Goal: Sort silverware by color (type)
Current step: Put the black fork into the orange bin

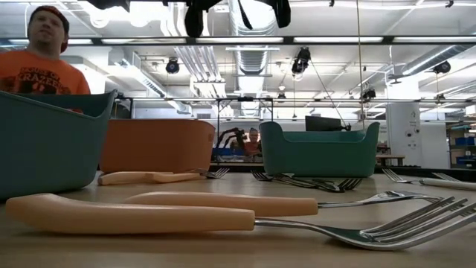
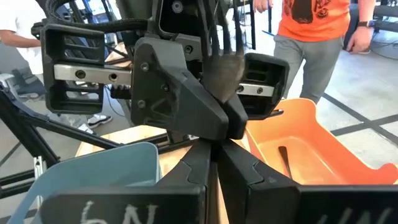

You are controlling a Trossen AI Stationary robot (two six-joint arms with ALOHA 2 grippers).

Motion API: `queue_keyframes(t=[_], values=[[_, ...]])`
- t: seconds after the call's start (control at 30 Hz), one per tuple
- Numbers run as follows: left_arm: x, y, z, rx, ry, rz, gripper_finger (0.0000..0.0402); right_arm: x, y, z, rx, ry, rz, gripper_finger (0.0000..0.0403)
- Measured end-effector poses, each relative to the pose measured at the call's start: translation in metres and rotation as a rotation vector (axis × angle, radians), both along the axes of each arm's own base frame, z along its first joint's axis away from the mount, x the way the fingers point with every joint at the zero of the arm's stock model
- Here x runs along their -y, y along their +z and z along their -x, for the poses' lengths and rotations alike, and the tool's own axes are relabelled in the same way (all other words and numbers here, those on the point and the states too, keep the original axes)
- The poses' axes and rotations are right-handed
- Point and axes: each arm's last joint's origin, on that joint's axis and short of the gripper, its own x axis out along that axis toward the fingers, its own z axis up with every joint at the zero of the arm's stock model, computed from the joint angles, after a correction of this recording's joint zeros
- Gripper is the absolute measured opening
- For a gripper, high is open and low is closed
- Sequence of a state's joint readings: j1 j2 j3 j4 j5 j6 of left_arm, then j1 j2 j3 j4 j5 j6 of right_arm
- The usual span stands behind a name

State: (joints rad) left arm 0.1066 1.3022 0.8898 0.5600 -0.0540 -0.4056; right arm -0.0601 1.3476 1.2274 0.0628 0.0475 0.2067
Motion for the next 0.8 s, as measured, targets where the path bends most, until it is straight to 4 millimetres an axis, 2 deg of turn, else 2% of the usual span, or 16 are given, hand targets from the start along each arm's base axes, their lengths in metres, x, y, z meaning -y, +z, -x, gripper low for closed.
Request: queue_keyframes(t=[0.4,0.57,0.8], values=[[-0.001,0.000,0.000,0.011,0.027,0.057,0.0000,0.000,0.000,0.000,-0.004,-0.009,-0.001,0.0017],[-0.001,0.008,0.000,0.033,0.032,0.056,0.0000,0.000,0.000,0.000,-0.001,-0.010,-0.016,0.0019],[-0.002,0.015,-0.002,0.000,0.040,0.046,0.0000,0.000,0.000,0.000,-0.002,-0.006,-0.030,0.0075]])
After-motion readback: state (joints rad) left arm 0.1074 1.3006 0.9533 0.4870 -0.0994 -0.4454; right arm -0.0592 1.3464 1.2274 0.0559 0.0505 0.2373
